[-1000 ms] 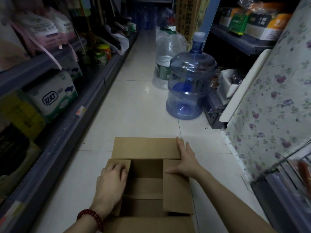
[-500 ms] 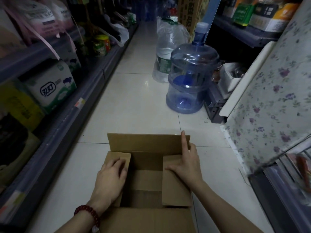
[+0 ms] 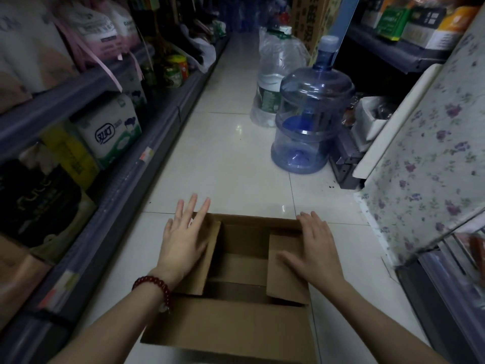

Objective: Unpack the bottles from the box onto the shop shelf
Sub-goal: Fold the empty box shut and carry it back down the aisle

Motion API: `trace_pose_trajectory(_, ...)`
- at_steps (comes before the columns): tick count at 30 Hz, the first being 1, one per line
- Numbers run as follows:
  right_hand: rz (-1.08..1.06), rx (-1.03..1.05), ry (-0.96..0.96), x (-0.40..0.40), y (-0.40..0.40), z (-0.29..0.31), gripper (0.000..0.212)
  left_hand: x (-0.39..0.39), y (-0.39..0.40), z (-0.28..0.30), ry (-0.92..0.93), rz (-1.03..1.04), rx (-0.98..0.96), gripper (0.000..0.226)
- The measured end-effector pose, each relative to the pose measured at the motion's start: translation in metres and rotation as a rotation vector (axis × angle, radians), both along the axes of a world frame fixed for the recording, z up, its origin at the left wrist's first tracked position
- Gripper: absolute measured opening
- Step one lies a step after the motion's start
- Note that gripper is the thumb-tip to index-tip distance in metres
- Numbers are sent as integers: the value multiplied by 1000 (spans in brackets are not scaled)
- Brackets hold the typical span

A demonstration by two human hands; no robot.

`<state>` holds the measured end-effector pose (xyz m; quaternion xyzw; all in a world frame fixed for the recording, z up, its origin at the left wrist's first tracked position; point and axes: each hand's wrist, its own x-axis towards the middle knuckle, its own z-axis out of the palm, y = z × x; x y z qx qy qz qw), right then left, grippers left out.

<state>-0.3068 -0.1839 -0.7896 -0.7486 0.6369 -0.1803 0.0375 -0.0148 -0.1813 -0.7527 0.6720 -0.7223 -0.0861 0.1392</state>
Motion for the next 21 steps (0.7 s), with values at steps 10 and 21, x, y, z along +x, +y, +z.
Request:
trace_pose_trajectory(10, 43, 173, -78, 4, 39, -19, 63, 17, 17, -30, -50, -71, 371, 47)
trace_pose_trajectory(21, 85, 297, -78, 15, 64, -8, 71, 5, 22, -24, -49, -54, 407, 51)
